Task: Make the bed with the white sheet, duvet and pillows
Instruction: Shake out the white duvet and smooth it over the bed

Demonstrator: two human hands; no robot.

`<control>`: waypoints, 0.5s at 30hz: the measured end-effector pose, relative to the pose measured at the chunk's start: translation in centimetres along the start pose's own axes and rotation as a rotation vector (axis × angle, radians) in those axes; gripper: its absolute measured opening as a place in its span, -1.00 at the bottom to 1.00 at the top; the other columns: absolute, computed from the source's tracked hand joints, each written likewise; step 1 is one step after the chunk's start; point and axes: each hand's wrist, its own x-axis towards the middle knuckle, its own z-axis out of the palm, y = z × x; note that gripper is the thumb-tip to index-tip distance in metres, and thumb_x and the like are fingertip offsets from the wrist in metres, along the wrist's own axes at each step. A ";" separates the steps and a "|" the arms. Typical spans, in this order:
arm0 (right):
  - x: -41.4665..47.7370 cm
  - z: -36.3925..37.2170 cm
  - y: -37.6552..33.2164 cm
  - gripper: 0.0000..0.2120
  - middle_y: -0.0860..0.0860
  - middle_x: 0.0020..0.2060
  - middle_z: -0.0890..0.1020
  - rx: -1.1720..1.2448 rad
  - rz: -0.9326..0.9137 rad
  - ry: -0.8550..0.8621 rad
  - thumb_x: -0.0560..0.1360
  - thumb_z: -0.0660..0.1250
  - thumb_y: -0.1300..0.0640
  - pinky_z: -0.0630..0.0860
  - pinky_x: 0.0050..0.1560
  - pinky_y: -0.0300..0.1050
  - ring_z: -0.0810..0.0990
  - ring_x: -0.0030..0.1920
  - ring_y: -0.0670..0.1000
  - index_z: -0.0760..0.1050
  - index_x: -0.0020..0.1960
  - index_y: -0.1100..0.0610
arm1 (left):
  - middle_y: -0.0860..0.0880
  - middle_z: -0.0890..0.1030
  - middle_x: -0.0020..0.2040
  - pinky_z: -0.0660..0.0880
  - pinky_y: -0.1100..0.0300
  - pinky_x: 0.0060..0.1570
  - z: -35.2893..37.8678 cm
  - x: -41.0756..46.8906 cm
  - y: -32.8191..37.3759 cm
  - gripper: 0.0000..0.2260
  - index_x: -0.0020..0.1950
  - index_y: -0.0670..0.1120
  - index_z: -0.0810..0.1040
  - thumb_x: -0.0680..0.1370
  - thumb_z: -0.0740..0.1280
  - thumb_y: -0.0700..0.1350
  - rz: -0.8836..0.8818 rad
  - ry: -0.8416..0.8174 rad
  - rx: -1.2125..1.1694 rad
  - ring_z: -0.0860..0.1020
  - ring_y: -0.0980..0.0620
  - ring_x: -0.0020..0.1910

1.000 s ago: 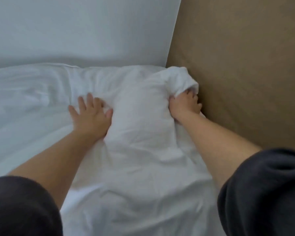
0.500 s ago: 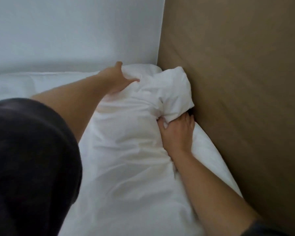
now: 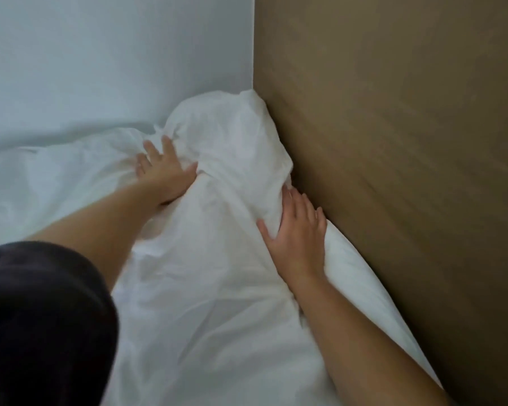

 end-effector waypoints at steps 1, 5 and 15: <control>0.2 0.3 0.1 -0.27 0.08 0.40 0.44 -0.032 0.005 0.005 0.47 0.04 -0.31 0.24 0.39 0.19 0.38 0.41 0.14 0.29 0.49 0.09 | -0.22 -0.19 0.57 -0.08 -0.10 0.48 -0.6 -0.1 -0.3 -0.30 0.59 -0.03 -0.17 0.61 0.10 0.22 0.025 0.005 -0.036 -0.07 -0.29 0.54; 0.7 0.3 0.0 -0.26 0.05 0.36 0.46 -0.081 0.030 -0.016 0.42 0.05 -0.35 0.31 0.23 0.11 0.43 0.33 0.11 0.30 0.47 0.05 | -0.21 0.03 0.56 0.04 -0.19 0.44 -3.7 -3.9 -2.6 -0.37 0.56 -0.03 0.03 0.59 0.08 0.24 0.128 0.051 0.186 0.10 -0.29 0.50; 10.5 -4.1 -5.8 -0.34 0.09 0.37 0.38 0.255 0.282 -0.505 0.52 0.24 -0.13 0.55 0.05 0.05 0.48 0.24 0.22 0.03 0.54 -0.24 | -0.08 -0.21 0.59 -0.08 -0.49 0.32 0.1 -9.9 -8.7 -0.23 0.54 0.29 -0.18 0.41 -0.05 0.53 -0.055 0.002 0.197 -0.17 -0.22 0.55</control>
